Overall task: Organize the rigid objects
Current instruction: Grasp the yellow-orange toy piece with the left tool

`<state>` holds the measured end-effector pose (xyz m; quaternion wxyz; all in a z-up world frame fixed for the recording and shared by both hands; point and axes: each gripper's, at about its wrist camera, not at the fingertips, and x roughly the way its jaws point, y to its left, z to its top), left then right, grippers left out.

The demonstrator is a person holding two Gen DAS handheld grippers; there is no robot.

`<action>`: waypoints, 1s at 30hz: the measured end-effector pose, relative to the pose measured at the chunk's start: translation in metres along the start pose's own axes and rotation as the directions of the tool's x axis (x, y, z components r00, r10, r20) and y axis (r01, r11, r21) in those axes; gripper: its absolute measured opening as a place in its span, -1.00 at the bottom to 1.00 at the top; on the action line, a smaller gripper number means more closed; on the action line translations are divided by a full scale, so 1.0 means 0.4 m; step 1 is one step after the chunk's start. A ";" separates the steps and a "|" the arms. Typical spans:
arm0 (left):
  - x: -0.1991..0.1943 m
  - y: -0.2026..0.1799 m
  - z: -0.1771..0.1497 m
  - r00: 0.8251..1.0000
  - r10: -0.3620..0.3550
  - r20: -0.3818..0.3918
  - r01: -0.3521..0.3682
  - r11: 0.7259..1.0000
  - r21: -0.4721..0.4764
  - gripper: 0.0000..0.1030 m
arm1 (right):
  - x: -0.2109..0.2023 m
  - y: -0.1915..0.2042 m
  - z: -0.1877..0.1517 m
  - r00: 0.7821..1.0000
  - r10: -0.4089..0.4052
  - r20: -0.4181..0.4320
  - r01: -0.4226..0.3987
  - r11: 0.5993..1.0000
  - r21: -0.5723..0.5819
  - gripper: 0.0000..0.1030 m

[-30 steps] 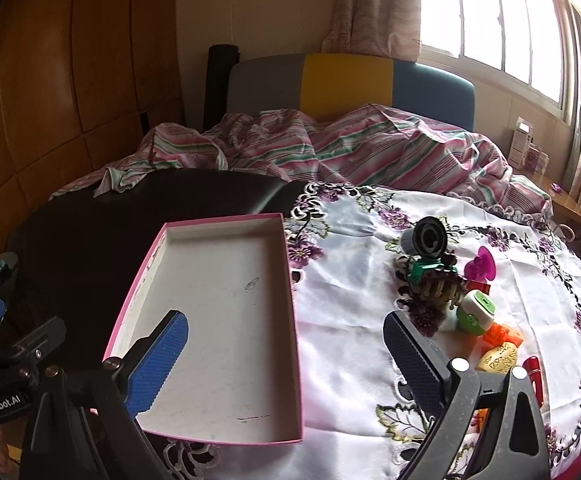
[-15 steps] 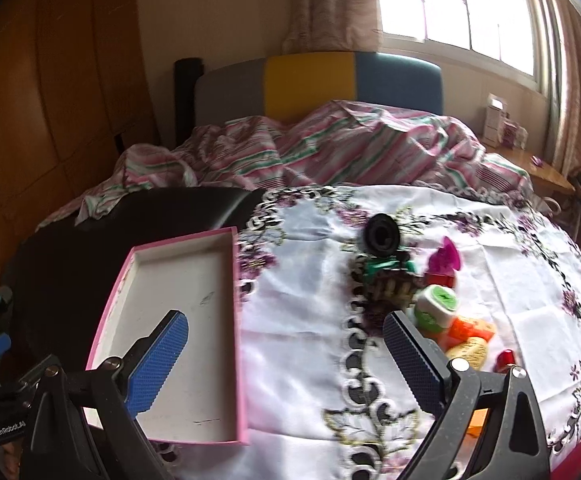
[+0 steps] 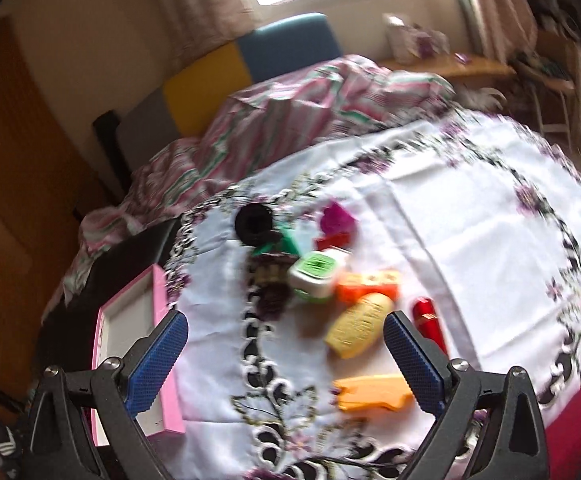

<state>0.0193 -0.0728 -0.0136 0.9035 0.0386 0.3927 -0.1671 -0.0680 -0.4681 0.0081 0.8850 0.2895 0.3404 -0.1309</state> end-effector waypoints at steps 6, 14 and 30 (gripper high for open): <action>0.033 -0.096 0.035 0.986 -0.164 -0.039 0.167 0.984 0.067 0.99 | 0.009 -0.101 -0.020 0.997 0.073 -0.015 -0.070 0.986 0.150 0.95; 0.098 -0.312 0.047 0.933 -0.327 -0.151 0.354 0.909 0.220 0.98 | -0.018 -0.135 -0.023 0.988 0.139 0.073 -0.152 0.962 0.225 0.95; 0.229 -0.753 0.004 0.785 -0.452 -0.423 0.600 0.722 0.343 0.77 | -0.057 -0.201 -0.034 0.960 0.175 0.218 -0.244 0.905 0.348 0.95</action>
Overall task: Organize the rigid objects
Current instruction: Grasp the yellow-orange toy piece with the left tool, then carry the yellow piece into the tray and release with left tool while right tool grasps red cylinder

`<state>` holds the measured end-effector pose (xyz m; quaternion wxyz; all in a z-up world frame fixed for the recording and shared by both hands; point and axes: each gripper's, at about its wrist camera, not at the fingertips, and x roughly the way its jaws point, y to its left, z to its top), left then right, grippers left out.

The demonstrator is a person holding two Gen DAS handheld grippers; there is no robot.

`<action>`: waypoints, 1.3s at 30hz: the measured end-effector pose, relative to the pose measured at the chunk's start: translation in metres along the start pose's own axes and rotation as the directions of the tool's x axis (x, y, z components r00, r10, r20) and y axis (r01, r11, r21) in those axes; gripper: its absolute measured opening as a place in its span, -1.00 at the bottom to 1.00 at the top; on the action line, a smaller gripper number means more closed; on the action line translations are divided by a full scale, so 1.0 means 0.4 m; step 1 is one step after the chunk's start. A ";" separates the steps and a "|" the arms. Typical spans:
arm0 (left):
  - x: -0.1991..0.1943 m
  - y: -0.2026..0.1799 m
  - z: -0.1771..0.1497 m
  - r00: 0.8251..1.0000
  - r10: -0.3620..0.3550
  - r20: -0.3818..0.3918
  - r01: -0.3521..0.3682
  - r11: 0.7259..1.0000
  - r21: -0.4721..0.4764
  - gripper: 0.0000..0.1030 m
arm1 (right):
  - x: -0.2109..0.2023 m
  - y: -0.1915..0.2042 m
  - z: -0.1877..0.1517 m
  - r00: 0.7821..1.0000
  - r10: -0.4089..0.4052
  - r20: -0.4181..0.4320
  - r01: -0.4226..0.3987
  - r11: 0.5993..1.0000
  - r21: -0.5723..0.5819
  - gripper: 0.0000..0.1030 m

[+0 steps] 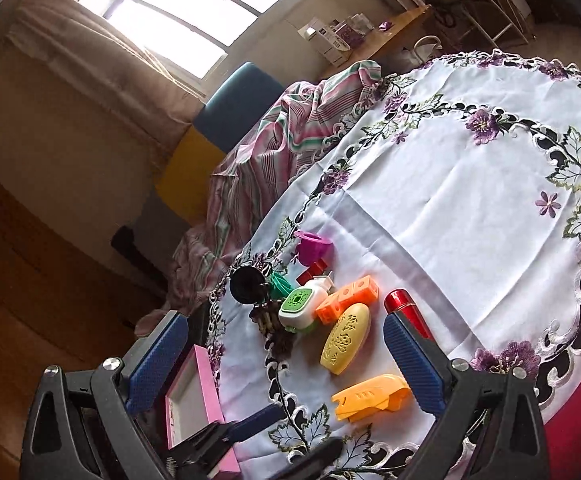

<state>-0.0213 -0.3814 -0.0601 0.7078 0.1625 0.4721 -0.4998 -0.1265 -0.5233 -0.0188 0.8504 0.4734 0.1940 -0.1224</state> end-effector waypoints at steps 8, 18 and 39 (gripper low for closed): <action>0.118 0.006 0.009 0.997 0.031 -0.077 -0.029 0.999 0.032 0.51 | 0.004 -0.009 0.001 1.000 0.009 -0.006 -0.009 1.000 0.020 0.95; 0.037 0.057 -0.067 1.000 0.005 -0.010 -0.005 1.000 -0.007 0.26 | 0.021 -0.031 0.003 0.997 -0.054 -0.048 0.057 0.996 0.069 0.95; -0.261 0.221 -0.219 0.979 0.085 0.186 -0.046 0.977 -0.206 0.27 | 0.287 -0.065 0.034 0.695 -0.600 -0.397 0.521 0.800 -0.296 -0.02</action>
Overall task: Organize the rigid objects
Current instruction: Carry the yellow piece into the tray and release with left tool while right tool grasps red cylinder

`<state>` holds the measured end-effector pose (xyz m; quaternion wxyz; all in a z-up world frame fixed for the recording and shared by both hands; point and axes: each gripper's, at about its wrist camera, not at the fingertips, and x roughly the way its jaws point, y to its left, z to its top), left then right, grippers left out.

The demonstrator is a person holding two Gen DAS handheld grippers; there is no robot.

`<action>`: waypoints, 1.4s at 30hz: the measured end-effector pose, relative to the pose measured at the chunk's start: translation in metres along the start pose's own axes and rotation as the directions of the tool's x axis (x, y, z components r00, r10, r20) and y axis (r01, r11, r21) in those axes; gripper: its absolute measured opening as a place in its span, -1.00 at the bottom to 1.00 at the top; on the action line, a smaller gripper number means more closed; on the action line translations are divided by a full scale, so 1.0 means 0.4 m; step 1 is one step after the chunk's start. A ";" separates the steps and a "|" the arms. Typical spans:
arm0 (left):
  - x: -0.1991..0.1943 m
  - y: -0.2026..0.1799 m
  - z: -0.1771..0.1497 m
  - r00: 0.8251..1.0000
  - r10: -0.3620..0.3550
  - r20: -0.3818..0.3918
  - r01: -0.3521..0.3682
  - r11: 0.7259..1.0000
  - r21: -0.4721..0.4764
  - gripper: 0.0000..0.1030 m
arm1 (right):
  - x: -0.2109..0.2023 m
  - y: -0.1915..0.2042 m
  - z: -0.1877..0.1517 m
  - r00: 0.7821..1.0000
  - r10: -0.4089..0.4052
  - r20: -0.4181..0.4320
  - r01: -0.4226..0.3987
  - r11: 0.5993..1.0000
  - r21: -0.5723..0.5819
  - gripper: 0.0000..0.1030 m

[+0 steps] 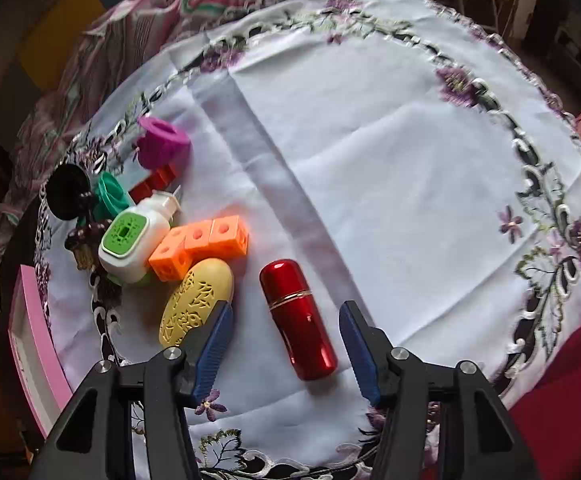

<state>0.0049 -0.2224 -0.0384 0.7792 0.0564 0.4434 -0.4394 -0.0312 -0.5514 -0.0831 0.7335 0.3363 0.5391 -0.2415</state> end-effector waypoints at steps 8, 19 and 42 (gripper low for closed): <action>-0.087 0.241 0.009 0.983 0.174 0.058 -0.160 0.968 -0.194 0.27 | 0.040 0.004 -0.007 0.998 -0.066 -0.020 0.065 0.998 -0.019 -0.49; -0.060 0.576 0.064 0.906 0.424 -0.010 -0.396 0.836 -0.380 0.27 | 0.040 0.006 0.003 0.997 -0.077 -0.021 0.077 0.997 -0.032 -0.49; -0.192 0.436 -0.084 0.856 0.515 0.048 -0.454 0.793 -0.405 0.68 | 0.046 0.046 -0.007 0.993 -0.119 0.018 0.120 0.990 -0.072 -0.49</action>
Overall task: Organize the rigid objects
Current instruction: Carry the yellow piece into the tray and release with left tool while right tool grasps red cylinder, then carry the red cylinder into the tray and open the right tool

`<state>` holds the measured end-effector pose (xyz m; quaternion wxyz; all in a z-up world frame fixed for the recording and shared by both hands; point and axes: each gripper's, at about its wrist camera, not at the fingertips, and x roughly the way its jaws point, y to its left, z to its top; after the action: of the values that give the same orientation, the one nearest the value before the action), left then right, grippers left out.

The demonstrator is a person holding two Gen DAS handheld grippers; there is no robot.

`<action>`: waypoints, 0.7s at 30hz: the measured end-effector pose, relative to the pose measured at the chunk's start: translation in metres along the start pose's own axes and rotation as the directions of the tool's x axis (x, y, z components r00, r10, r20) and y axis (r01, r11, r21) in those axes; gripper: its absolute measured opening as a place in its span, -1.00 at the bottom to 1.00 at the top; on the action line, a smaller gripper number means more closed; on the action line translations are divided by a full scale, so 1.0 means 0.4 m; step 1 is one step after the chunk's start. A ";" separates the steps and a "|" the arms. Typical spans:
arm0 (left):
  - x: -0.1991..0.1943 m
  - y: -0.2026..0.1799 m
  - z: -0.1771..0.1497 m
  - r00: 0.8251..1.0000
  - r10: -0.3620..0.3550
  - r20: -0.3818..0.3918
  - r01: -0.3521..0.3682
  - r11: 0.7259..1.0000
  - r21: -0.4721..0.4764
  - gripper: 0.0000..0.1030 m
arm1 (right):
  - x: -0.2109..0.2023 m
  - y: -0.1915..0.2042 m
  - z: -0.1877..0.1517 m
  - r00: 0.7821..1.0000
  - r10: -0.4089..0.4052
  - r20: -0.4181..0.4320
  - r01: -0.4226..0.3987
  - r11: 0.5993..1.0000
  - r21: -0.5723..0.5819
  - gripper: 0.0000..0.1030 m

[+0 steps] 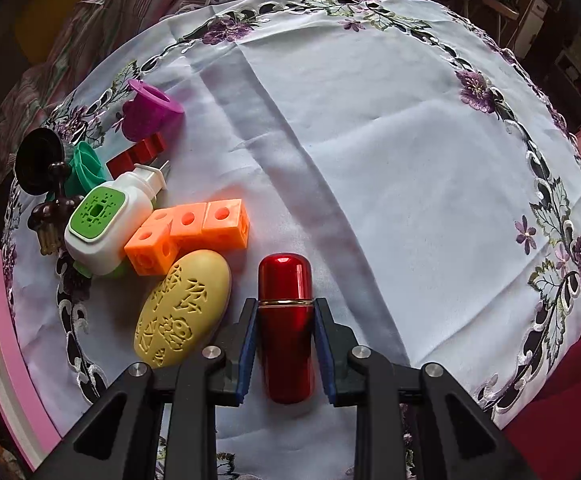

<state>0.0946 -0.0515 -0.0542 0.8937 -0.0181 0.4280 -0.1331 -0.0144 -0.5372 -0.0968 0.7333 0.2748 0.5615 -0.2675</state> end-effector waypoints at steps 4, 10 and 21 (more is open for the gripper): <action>-0.034 -0.011 -0.034 1.000 0.000 -0.002 0.000 1.000 0.011 0.68 | -0.010 0.004 -0.003 1.000 0.005 0.022 -0.005 1.000 -0.001 -0.49; -0.076 -0.027 -0.066 1.000 0.013 0.013 -0.013 0.999 0.034 0.68 | -0.043 0.011 -0.007 0.996 0.013 0.087 -0.013 1.000 -0.006 -0.50; -0.094 -0.034 -0.087 0.999 0.023 0.025 -0.024 0.999 0.031 0.68 | -0.145 0.015 -0.007 0.934 0.182 0.308 -0.183 0.983 -0.023 -0.49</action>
<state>0.0420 -0.0523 -0.0457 0.9007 -0.0009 0.4148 -0.1291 -0.0250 -0.5261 -0.0405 0.8329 0.2825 0.4113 -0.2395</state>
